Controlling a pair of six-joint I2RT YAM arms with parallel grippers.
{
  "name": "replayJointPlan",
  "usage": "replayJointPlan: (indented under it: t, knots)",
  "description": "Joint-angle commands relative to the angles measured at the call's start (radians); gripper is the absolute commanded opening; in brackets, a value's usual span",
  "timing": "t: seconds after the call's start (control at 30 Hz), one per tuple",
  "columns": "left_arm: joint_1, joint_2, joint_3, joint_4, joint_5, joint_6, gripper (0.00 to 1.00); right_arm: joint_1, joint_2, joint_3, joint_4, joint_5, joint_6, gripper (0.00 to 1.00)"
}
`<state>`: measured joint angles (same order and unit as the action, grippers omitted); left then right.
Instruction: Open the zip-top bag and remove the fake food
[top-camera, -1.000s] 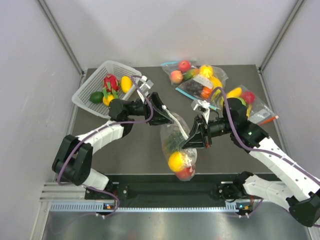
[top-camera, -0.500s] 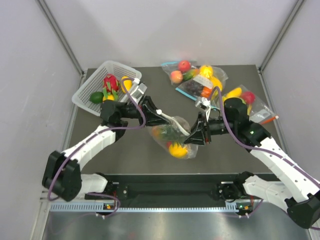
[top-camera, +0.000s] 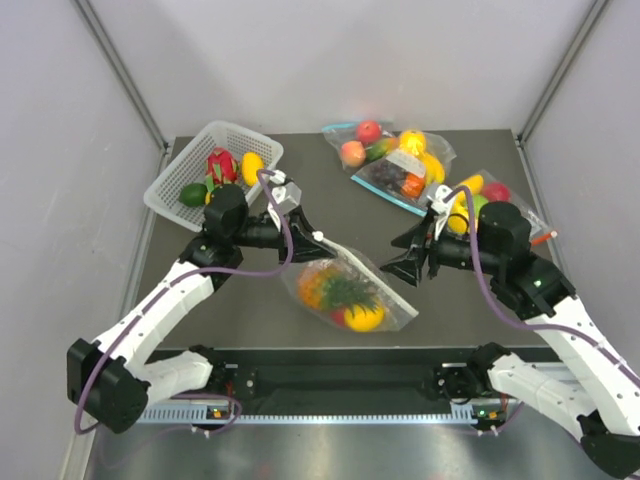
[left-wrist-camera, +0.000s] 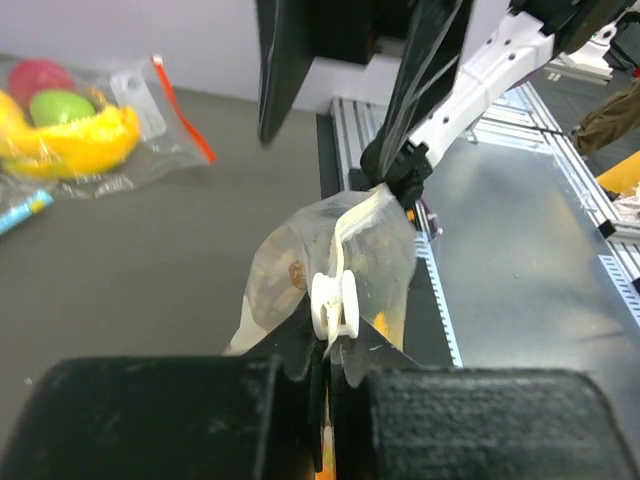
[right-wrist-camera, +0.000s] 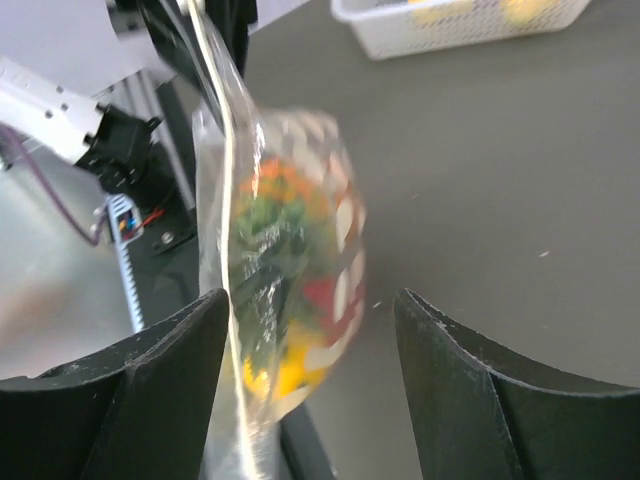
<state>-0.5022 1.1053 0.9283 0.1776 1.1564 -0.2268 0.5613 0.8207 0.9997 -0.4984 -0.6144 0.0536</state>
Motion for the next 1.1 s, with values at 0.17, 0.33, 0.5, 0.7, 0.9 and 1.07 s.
replayJointPlan:
  t: [0.17,0.33,0.5,0.7,0.9,1.07]
  knots:
    - [-0.047,0.005,-0.029,-0.115,-0.118,0.145,0.00,-0.011,-0.003,0.042,0.182,0.076,0.043,0.64]
    - [-0.087,0.053,-0.031,-0.150,-0.211,0.217,0.00,0.011,0.067,0.028,0.305,0.068,0.094,0.59]
    - [-0.113,0.117,-0.032,-0.156,-0.261,0.270,0.00,0.063,0.130,0.037,0.354,0.094,0.101,0.56]
    - [-0.128,0.137,-0.025,-0.147,-0.268,0.291,0.00,0.130,0.198,0.037,0.376,0.131,0.091,0.49]
    - [-0.133,0.137,-0.023,-0.145,-0.238,0.293,0.00,0.180,0.239,0.024,0.394,0.153,0.057,0.46]
    - [-0.133,0.139,-0.017,-0.145,-0.184,0.285,0.00,0.184,0.261,0.024,0.408,0.131,0.031,0.41]
